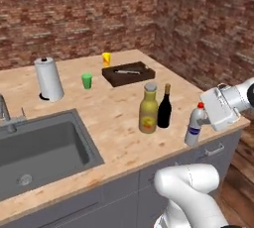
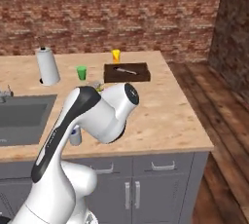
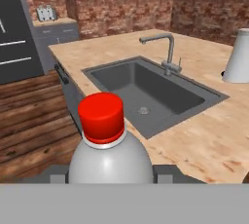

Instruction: Place the drinks on the dining counter in a tight cluster.

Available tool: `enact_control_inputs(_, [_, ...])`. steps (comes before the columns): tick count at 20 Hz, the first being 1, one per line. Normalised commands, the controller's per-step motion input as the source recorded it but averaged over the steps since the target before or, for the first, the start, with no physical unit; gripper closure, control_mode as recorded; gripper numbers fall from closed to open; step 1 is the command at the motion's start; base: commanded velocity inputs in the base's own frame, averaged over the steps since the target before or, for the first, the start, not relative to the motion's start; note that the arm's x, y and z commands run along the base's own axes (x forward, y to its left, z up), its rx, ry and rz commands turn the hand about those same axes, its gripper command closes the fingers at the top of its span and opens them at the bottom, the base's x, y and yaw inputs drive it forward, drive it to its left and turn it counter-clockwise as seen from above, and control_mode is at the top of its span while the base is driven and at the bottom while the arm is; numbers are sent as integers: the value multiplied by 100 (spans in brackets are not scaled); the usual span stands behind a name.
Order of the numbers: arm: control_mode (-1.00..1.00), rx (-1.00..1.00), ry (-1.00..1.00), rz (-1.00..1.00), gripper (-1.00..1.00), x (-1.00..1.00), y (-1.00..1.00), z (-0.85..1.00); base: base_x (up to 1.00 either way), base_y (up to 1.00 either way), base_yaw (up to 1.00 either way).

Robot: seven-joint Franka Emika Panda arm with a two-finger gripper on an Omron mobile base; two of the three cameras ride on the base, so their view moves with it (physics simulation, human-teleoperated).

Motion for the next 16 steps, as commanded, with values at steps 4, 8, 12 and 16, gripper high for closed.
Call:
enact_control_inputs(4, [100,0,0,0,100,0,0,0,10,-100,26])
enact_control_inputs(8, [100,0,0,0,100,0,0,0,-9,-64,0])
enact_control_inputs(12, [100,0,0,0,100,0,0,0,6,22,-7])
enact_control_inputs(16, [100,0,0,0,100,0,0,0,20,20,-3])
